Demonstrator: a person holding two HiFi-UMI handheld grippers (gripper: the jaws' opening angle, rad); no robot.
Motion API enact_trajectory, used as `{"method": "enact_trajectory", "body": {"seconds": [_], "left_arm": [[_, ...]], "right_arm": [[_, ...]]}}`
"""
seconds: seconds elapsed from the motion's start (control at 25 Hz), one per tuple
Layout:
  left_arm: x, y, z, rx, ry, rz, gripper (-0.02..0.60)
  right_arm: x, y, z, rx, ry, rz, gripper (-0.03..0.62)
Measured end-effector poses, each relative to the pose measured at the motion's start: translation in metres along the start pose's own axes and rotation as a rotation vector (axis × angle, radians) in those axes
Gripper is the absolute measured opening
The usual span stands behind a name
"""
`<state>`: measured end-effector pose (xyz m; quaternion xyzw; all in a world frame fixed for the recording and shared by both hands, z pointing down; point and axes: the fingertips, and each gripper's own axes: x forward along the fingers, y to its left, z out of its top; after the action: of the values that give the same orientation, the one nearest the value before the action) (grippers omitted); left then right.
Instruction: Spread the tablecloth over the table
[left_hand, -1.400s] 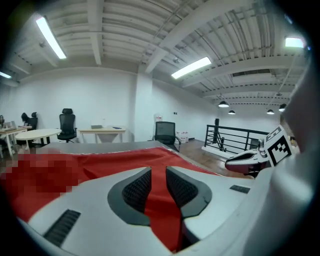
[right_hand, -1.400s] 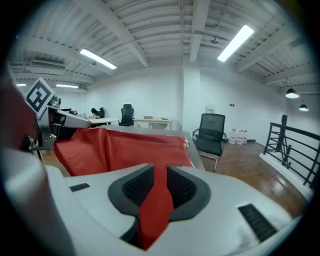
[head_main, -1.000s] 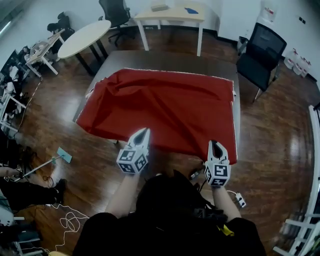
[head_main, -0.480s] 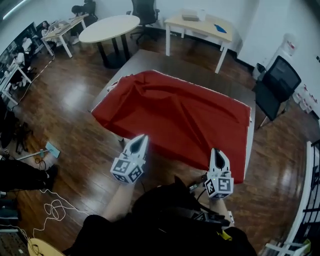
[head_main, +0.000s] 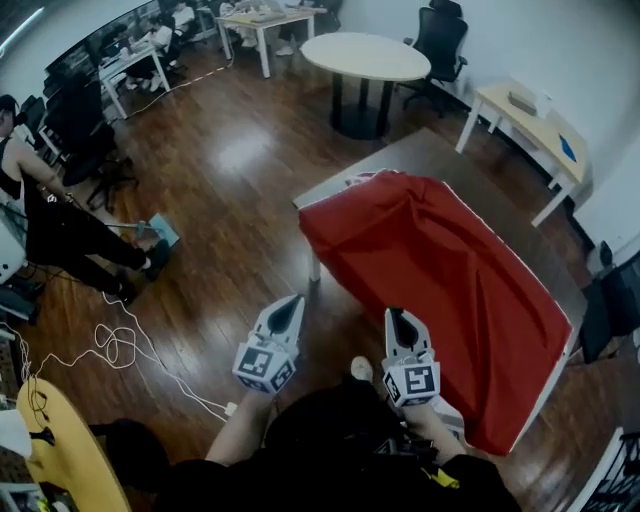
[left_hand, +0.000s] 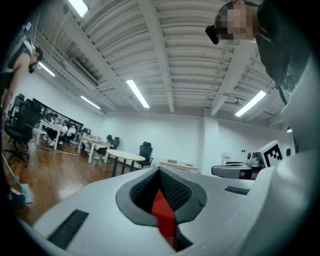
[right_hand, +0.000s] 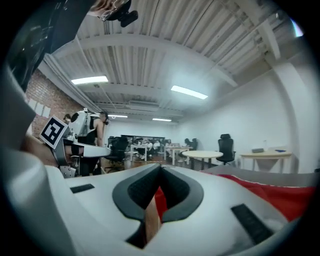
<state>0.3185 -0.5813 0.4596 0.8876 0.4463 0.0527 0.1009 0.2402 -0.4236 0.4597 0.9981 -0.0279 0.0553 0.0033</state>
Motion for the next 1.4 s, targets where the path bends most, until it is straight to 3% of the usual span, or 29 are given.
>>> {"method": "enact_trajectory", "body": {"seconds": [0.28,0.44,0.6,0.72,0.84,0.96,1.12,1.4], "left_arm": [[-0.005,0.124,0.026,0.075,-0.053,0.193,-0.003],[0.011,0.206,0.052,0.075,-0.093,0.273,-0.003],[0.022,0.284,0.073,0.071,-0.075,0.368,-0.003],[0.035,0.326,0.099,0.106,-0.086,0.437,-0.003],[0.048,0.364,0.109,0.074,-0.114,0.492,-0.002],[0.067,0.393,0.105,0.081,-0.101,0.494,-0.002],[0.098,0.432,0.094,0.056,-0.083,0.453,-0.003],[0.189,0.545,0.098,-0.009,-0.076,0.272,-0.003]], "right_arm": [[0.156,0.084,0.012,-0.006,-0.050,0.271,0.006],[0.262,0.115,0.020,0.046,-0.074,0.358,0.006],[0.360,0.140,0.046,0.138,-0.119,0.428,0.006],[0.416,0.160,0.061,0.162,-0.134,0.510,0.006],[0.453,0.178,0.064,0.162,-0.132,0.575,0.006],[0.484,0.179,0.059,0.175,-0.119,0.574,0.006],[0.528,0.161,0.041,0.205,-0.078,0.497,0.006],[0.640,0.140,0.034,0.188,-0.074,0.284,0.006]]}}
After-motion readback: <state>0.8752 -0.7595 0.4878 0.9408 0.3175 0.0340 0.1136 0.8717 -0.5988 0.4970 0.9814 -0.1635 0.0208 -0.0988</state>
